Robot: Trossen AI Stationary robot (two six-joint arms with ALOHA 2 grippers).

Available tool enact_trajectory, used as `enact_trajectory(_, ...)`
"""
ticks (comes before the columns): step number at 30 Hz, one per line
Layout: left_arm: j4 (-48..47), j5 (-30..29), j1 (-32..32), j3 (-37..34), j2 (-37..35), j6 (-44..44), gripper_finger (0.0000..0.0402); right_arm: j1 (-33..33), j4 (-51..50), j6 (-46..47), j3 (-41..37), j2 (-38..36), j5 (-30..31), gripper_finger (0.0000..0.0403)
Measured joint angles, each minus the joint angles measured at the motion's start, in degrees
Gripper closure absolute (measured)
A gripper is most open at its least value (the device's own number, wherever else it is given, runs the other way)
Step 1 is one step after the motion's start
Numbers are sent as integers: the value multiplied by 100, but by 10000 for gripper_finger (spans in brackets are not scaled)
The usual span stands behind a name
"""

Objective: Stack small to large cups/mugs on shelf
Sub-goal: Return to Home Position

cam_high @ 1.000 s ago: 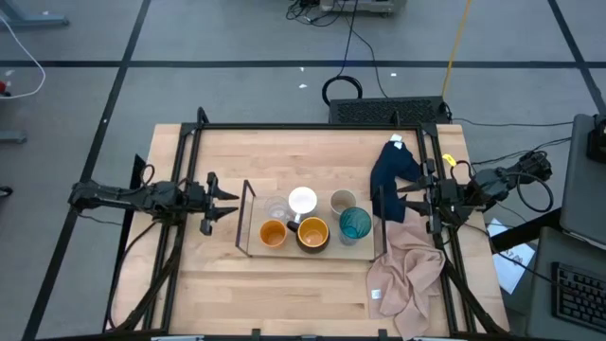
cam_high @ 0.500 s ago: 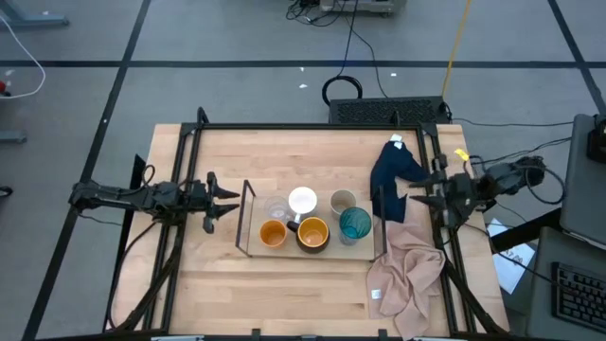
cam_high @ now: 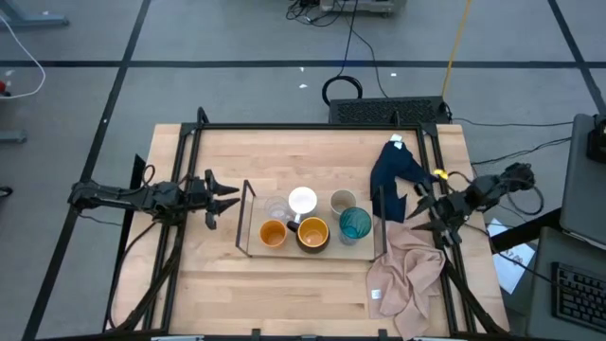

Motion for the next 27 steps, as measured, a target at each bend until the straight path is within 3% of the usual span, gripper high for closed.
enact_trajectory(4,93,-26,1,0,0,-56,250,0,1550,-19,-826,-35,-40,287)
enact_trajectory(8,110,-26,0,0,0,-5,250,2,2492,312,-1397,22,-38,287)
enact_trajectory(17,112,-82,2,0,0,11,250,-91,2819,496,-1845,67,35,287)
enact_trajectory(22,111,-80,1,0,0,48,250,-489,2614,255,-1958,72,738,287)
enact_trajectory(27,112,-8,0,0,0,48,250,-1035,2506,229,-1970,68,732,287)
